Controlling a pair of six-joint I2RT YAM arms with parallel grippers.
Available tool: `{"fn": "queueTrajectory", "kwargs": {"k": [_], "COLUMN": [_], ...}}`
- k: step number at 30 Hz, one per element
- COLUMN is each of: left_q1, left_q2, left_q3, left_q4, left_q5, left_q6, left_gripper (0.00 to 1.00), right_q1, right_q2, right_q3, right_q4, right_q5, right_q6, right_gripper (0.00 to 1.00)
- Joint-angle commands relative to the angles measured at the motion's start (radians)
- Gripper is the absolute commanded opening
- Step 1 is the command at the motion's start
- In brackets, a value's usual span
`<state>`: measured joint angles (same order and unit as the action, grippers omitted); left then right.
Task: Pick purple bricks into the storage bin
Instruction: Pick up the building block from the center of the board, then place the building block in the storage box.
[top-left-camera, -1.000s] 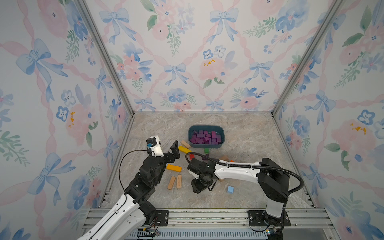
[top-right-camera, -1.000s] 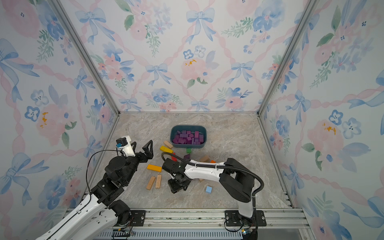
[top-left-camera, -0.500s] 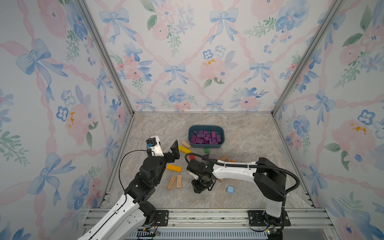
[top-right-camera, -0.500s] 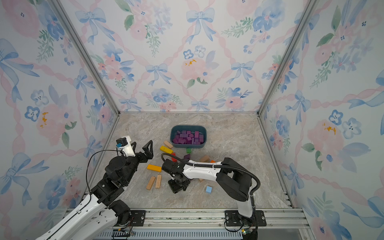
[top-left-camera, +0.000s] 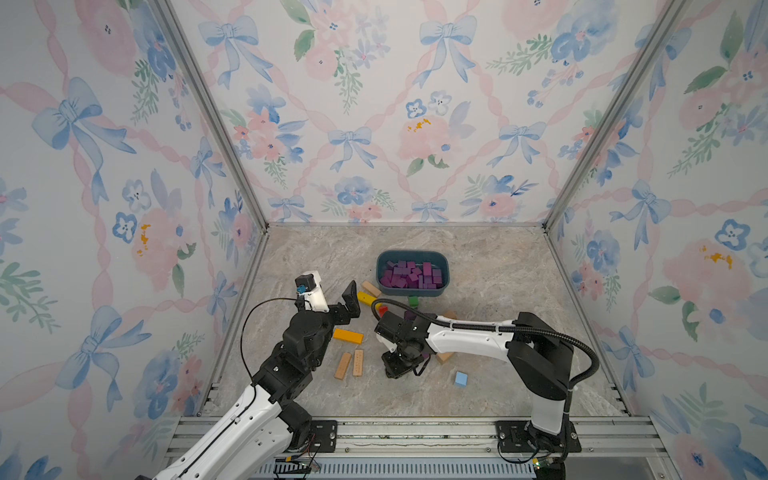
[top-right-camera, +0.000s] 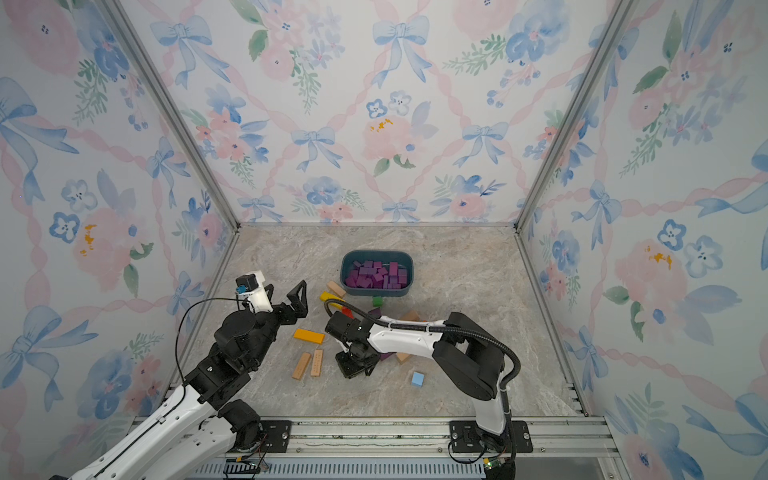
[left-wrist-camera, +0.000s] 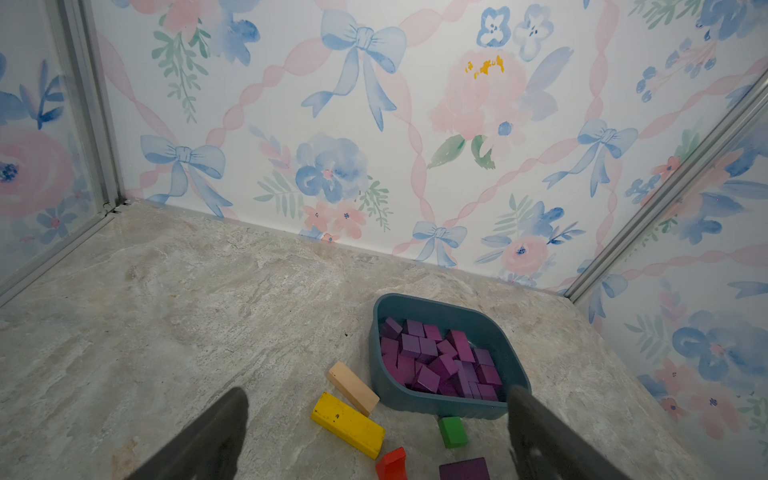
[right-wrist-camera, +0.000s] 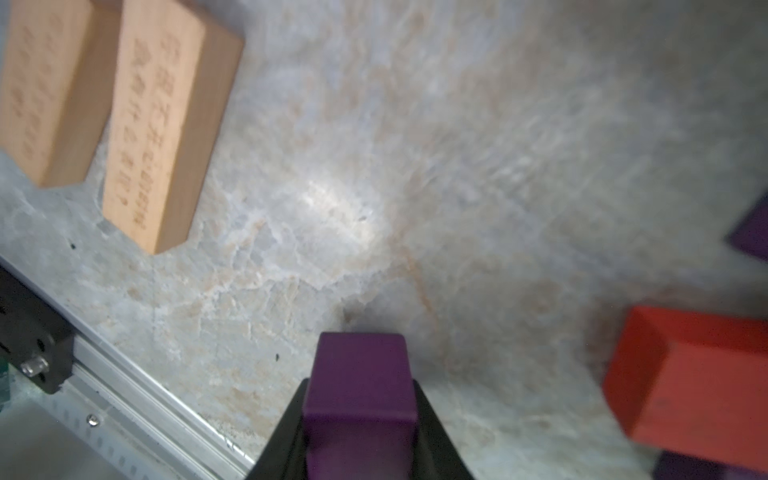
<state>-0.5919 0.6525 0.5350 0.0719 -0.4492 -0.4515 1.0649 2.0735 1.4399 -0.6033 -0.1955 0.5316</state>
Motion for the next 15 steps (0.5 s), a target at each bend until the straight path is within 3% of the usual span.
{"fn": "queueTrajectory", "kwargs": {"k": [1,15], "left_q1": [0.013,0.039], "left_q2": [0.013,0.049], "left_q3": [0.005,0.025], "left_q4": [-0.009,-0.025], "left_q5": [-0.002,0.009], "left_q6": [-0.018,-0.004], "left_gripper": [0.98,0.98], "right_q1": [-0.041,-0.320], "right_q2": [-0.002,-0.036], "right_q3": [0.035,0.250], "right_q4": [0.018,0.036], "right_q5": [-0.003,-0.045], "right_q6": [-0.020,-0.094], "right_gripper": [0.32,0.33]}}
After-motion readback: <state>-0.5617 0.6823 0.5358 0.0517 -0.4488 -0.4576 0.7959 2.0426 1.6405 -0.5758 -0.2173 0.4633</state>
